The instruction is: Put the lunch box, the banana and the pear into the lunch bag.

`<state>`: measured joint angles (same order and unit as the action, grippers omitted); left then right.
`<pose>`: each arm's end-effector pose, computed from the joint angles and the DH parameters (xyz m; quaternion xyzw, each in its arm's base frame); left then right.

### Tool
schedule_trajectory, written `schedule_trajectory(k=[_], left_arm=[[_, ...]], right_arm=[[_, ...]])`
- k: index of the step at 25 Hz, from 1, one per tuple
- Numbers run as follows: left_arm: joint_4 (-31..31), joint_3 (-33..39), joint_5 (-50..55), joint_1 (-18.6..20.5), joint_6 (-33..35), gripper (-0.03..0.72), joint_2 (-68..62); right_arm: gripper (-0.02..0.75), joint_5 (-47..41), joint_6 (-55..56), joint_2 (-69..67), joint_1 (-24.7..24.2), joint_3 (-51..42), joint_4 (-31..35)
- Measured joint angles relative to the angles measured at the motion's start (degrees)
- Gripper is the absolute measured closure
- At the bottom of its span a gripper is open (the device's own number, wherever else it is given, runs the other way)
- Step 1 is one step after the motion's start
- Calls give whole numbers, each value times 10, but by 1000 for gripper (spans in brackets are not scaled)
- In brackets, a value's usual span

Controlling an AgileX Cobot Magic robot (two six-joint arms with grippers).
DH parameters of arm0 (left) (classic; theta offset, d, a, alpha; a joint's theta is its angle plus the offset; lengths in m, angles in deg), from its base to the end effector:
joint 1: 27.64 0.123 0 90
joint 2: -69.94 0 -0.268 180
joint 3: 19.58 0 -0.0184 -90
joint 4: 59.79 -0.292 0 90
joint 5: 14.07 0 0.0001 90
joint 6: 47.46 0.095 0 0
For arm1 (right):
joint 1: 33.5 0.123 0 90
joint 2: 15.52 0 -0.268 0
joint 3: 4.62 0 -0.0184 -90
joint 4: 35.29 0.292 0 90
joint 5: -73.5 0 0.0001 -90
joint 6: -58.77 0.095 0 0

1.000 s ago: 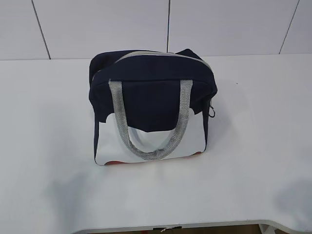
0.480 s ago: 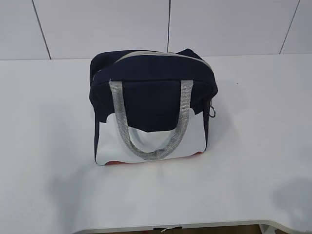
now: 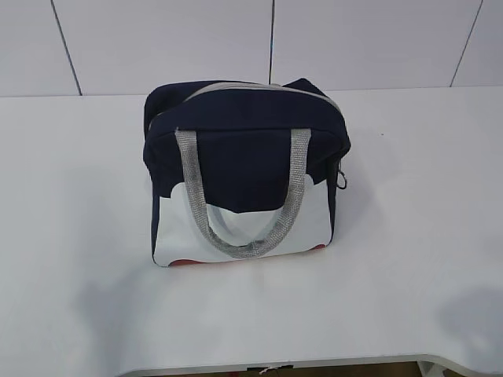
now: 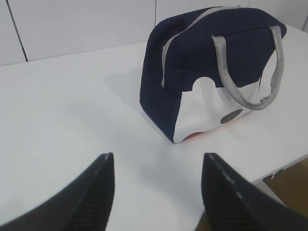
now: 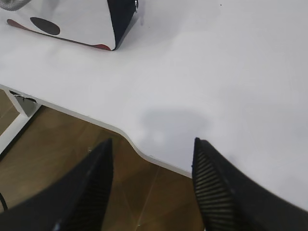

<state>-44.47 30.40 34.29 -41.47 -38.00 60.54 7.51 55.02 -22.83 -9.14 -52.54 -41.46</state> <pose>0.0603 -0.0342 0.3045 0.1490 0.7866 -0.1549 0.5789 0.0443 0.0098 0.2898 -0.2064 0.8452 0.0349 0.4917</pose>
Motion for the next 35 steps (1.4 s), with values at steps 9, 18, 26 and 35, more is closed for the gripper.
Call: schedule_trajectory(k=[9,18,26,35], left_arm=[[-70,-23,57,0,0,274,0],[-54,-28,144,0,-4,274,0],[-54,-22,149,0,-5,274,5],[-54,-22,151,0,-5,274,5]], right_arm=[[297,1,1,0,0,0,0],[297,1,1,0,0,0,0],[297,2,1,0,0,0,0],[297,3,1,0,0,0,0]])
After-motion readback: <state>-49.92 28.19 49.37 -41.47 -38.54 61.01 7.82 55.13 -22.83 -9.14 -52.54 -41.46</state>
